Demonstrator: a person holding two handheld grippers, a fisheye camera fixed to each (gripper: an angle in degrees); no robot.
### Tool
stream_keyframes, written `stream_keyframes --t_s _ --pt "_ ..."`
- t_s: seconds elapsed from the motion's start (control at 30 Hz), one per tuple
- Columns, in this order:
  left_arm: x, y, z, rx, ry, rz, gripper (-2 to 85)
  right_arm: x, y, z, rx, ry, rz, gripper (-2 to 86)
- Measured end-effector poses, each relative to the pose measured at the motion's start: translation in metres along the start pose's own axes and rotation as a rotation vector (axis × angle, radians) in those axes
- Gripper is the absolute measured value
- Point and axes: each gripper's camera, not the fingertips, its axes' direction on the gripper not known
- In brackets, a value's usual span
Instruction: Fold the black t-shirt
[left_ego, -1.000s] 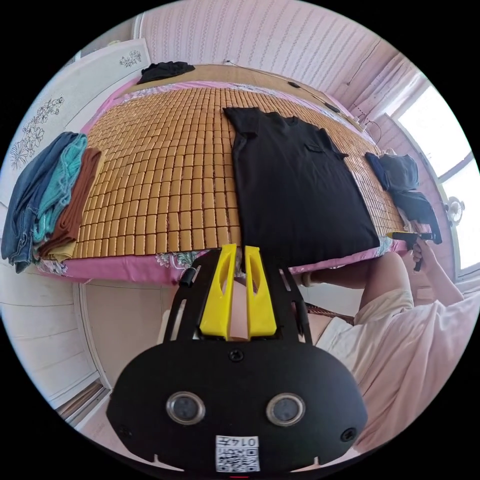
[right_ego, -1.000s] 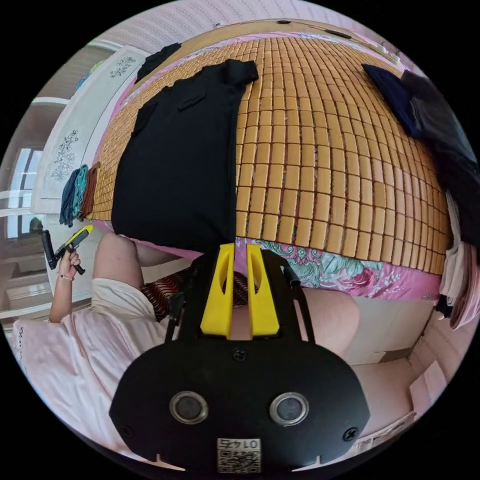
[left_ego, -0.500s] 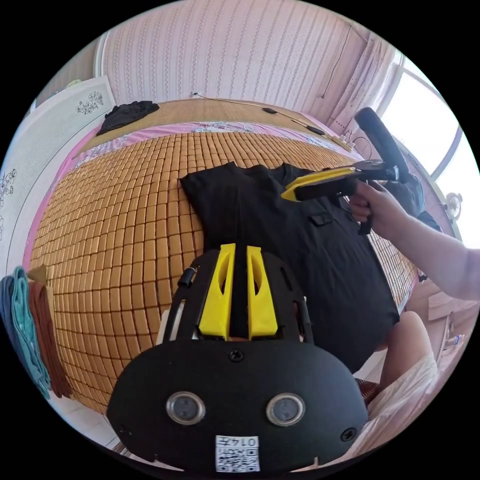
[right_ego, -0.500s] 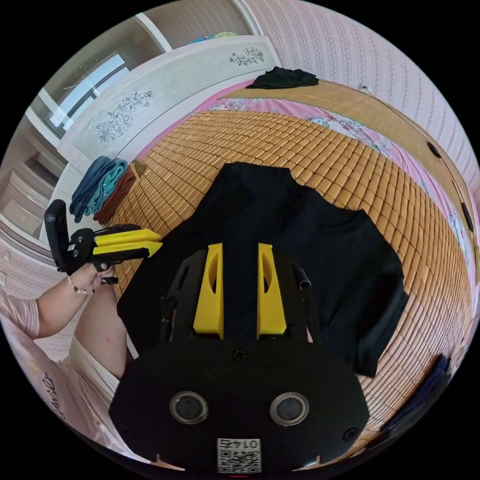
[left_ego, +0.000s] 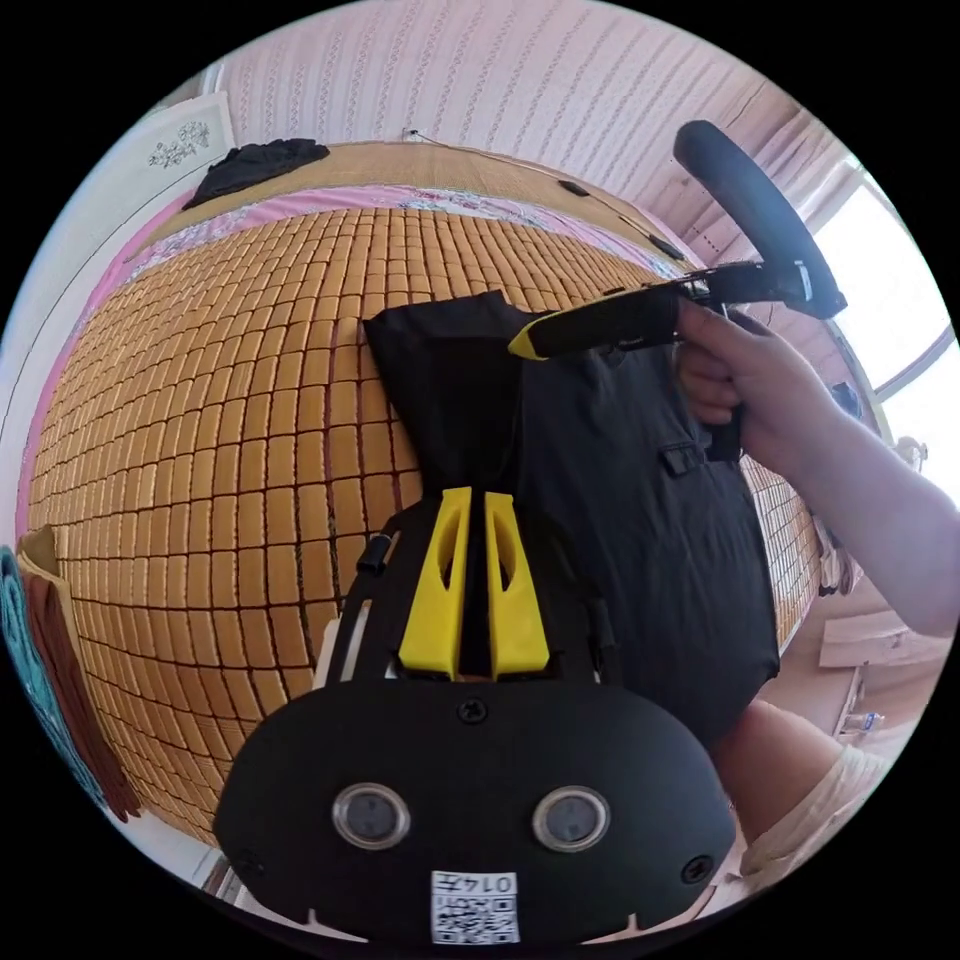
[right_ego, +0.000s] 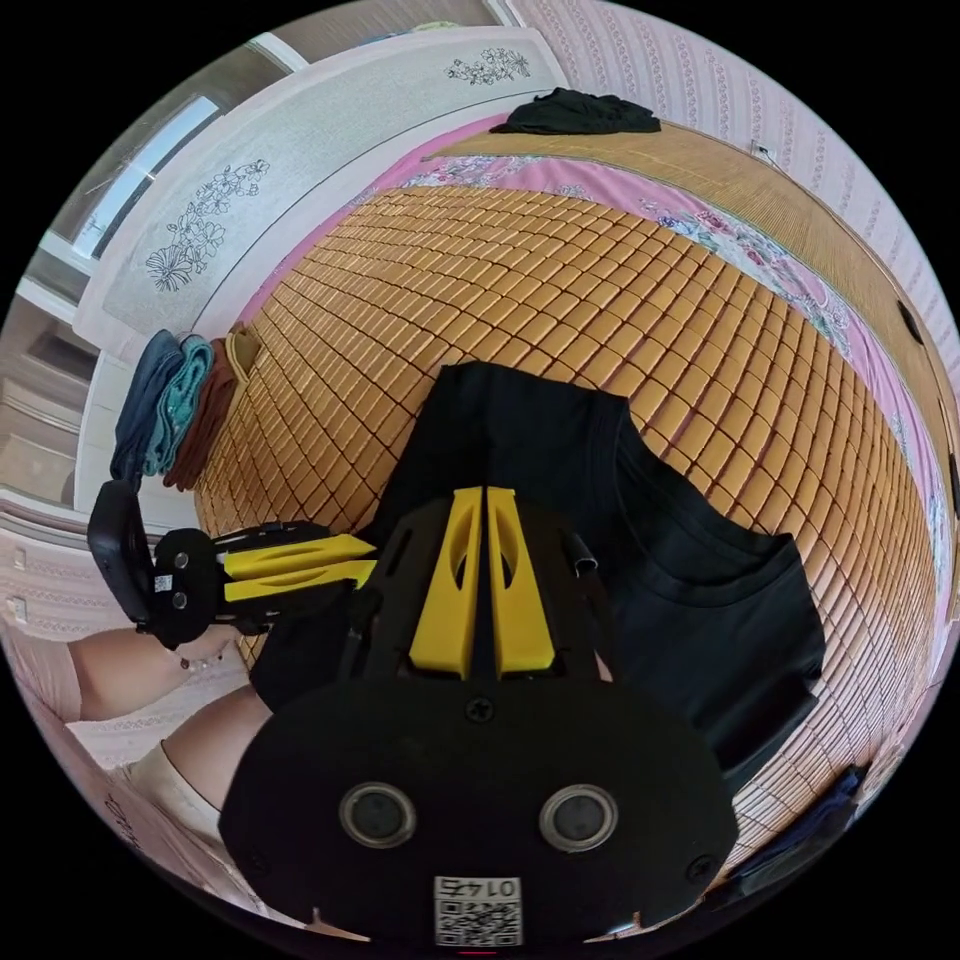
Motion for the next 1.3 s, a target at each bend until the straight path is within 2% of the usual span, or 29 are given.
stream_keyframes --t_s 0.2,0.37,0.47,0.53,0.67,0.8,0.87,0.97,1.17,1.3 --pt "-0.042 0.009 -0.029 0.133 -0.011 -0.151 -0.4 -0.023 -0.04 -0.007 0.072 -0.189 -0.079 0.1" --pt "-0.1 0.022 -0.021 0.113 0.046 -0.324 -1.0 -0.056 -0.08 0.047 -0.001 -0.229 -0.135 0.4" --pt "-0.125 0.029 -0.015 0.083 0.038 -0.401 -1.0 -0.063 -0.088 0.078 -0.089 -0.17 -0.121 0.9" --pt "-0.135 0.034 -0.016 0.094 0.072 -0.43 -1.0 -0.061 -0.086 0.071 -0.057 -0.183 -0.129 1.5" --pt "-0.135 0.025 -0.018 0.133 0.115 -0.375 -1.0 -0.046 -0.072 0.048 0.025 -0.077 -0.13 0.3" --pt "-0.124 0.003 -0.003 0.154 0.156 -0.299 -0.9 -0.042 -0.074 0.09 -0.143 0.007 -0.159 -0.4" --pt "-0.121 -0.008 0.02 0.08 0.117 -0.293 -0.8 -0.042 -0.072 0.089 -0.083 0.053 -0.169 -0.5" --pt "-0.119 -0.009 0.044 -0.039 0.04 -0.291 -0.9 -0.036 -0.076 0.084 -0.07 0.062 -0.155 -0.4" --pt "-0.126 0.002 0.057 0.011 0.061 -0.385 -1.0 -0.009 -0.078 0.064 -0.043 -0.008 -0.079 -0.1" --pt "-0.119 0.004 0.049 0.039 0.037 -0.39 -1.0 0.016 -0.041 -0.001 0.113 -0.091 -0.035 1.7"
